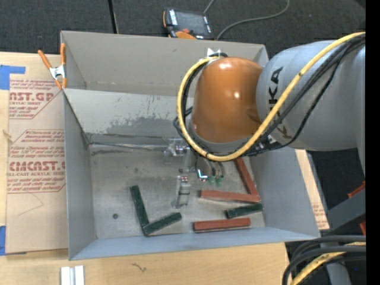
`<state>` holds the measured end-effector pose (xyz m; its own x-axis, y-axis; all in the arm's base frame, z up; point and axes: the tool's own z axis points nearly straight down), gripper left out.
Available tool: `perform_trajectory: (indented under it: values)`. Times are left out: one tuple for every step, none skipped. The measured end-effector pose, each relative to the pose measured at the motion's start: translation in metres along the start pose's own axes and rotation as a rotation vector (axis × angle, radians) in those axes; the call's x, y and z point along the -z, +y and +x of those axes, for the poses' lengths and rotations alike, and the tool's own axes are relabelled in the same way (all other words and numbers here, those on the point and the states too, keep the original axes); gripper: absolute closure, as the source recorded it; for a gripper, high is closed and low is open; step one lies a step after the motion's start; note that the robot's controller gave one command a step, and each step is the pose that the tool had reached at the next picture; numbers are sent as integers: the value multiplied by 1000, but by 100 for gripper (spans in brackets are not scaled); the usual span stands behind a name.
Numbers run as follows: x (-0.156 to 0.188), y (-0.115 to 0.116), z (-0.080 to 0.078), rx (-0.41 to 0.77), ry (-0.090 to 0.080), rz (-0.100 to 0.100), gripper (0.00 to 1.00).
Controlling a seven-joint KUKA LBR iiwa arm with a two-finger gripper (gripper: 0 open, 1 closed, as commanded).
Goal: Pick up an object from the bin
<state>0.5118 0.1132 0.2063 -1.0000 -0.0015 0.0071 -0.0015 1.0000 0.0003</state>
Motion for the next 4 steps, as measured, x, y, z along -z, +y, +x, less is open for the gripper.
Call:
perform_trajectory:
  values:
    - [-133, -16, -9, -131, 0, 0, 0]
    - [-70, -31, -4, -239, -11, -2, 0]
    - [-135, -3, 24, -213, 0, 1, 0]
    - [-137, -113, 23, -112, -9, 3, 0]
